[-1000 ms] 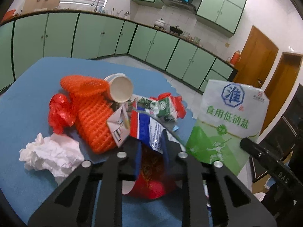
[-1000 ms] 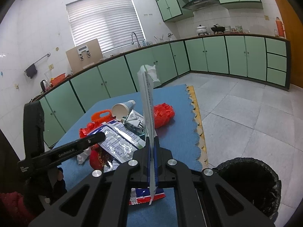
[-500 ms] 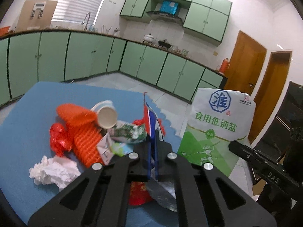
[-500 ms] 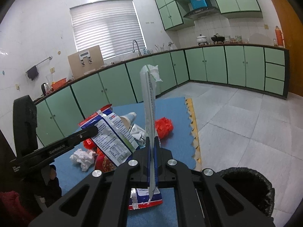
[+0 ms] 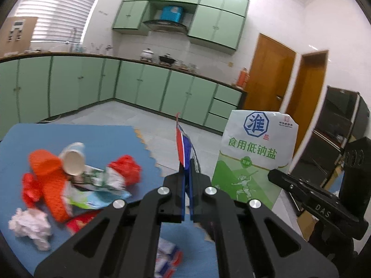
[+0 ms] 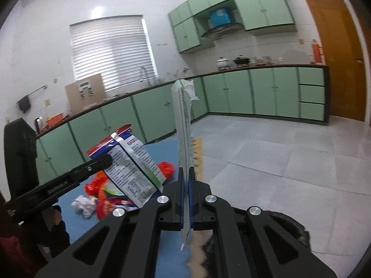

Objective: Collect trash
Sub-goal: 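Carry both items over the black bin and open both grippers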

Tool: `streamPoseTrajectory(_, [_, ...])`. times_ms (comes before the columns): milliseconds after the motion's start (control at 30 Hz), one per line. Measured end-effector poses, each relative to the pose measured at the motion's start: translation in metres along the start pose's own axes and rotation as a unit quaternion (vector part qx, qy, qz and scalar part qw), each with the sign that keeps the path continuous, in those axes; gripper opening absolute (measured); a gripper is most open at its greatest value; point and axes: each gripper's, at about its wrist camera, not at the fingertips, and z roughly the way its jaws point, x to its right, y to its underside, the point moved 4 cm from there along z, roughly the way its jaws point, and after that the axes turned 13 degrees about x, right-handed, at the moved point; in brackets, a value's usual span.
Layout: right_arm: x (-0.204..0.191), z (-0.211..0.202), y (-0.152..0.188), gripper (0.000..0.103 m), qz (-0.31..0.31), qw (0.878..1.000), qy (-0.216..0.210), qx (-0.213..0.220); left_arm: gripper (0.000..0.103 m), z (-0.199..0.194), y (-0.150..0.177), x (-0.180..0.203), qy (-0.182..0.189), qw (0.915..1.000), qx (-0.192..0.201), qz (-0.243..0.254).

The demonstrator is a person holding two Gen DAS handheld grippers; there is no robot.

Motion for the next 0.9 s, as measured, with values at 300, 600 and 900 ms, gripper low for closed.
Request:
streamPoseTrajectory(300, [0.076,-0.018,0.025,0.003,0.026,0.996,0.088,-0.022,0.001,0.059,0.053,0.064,0.067,0.9958,-0.062,0.010])
streamPoseTrajectory(600, [0.133,-0.013,0.069,0.003,0.062,0.986,0.139,-0.067,0.001,0.119,0.113,0.094,0.091,0.9858,-0.140,0.016])
streamPoseTrajectory(900, [0.169,-0.003,0.111,0.004,0.089,0.975,0.169,-0.117,0.004,0.147,0.149,0.096,0.083,0.9769,-0.196,0.021])
